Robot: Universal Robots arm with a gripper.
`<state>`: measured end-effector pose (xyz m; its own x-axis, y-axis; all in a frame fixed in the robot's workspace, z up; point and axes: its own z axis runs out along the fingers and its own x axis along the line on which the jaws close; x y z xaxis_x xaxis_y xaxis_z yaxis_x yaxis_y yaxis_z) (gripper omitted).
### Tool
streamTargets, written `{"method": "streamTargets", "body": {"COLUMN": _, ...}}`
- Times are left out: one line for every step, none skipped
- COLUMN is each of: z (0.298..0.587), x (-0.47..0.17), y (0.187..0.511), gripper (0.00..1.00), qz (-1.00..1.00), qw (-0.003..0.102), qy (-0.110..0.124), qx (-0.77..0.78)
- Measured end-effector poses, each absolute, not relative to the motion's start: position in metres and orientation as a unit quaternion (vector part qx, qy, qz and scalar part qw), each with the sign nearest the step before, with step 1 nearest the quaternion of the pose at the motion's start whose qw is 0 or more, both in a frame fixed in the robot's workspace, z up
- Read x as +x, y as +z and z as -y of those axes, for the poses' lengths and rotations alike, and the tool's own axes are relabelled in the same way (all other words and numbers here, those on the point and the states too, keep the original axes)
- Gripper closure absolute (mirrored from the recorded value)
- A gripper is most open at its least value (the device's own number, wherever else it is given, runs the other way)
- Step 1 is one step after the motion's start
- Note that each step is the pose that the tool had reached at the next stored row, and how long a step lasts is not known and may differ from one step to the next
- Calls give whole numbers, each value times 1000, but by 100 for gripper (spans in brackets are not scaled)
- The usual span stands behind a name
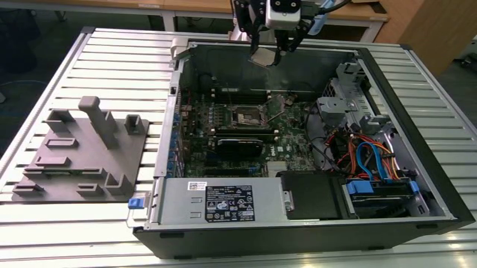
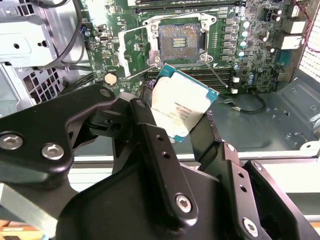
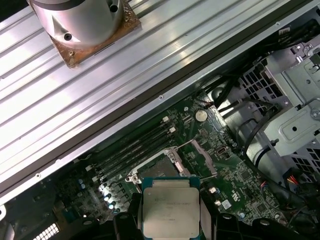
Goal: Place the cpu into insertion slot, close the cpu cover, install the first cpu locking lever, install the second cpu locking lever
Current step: 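Place the cpu into insertion slot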
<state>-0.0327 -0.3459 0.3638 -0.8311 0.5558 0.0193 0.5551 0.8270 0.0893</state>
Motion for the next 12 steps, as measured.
{"method": "streamTargets", "body": {"z": 346, "x": -33, "y": 364, "gripper": 46, "qz": -955, "qw": 4, "qy": 46, "qx": 292}}
{"method": "streamTargets", "body": {"z": 346, "x": -33, "y": 364, "gripper": 46, "qz": -955, "qw": 4, "qy": 45, "qx": 293}}
{"method": "streamTargets", "body": {"z": 346, "x": -33, "y": 364, "gripper": 46, "qz": -955, "qw": 4, "qy": 45, "qx": 294}}
{"method": "streamTargets", "body": {"z": 346, "x": -33, "y": 364, "gripper": 46, "qz": -954, "qw": 4, "qy": 45, "qx": 295}}
{"method": "streamTargets", "body": {"z": 346, "x": -33, "y": 364, "gripper": 46, "qz": -954, "qw": 4, "qy": 45, "qx": 296}}
{"method": "streamTargets", "body": {"z": 346, "x": -33, "y": 364, "gripper": 46, "qz": -954, "qw": 4, "qy": 45, "qx": 298}}
{"method": "streamTargets", "body": {"z": 346, "x": -33, "y": 364, "gripper": 46, "qz": -953, "qw": 4, "qy": 45, "qx": 300}}
{"method": "streamTargets", "body": {"z": 346, "x": -33, "y": 364, "gripper": 46, "qz": -952, "qw": 4, "qy": 45, "qx": 302}}
{"method": "streamTargets", "body": {"z": 346, "x": -33, "y": 364, "gripper": 46, "qz": -951, "qw": 5, "qy": 45, "qx": 305}}
{"method": "streamTargets", "body": {"z": 346, "x": -33, "y": 364, "gripper": 46, "qz": -951, "qw": 5, "qy": 45, "qx": 307}}
{"method": "streamTargets", "body": {"z": 346, "x": -33, "y": 364, "gripper": 46, "qz": -950, "qw": 5, "qy": 45, "qx": 309}}
{"method": "streamTargets", "body": {"z": 346, "x": -33, "y": 364, "gripper": 46, "qz": -950, "qw": 5, "qy": 45, "qx": 309}}
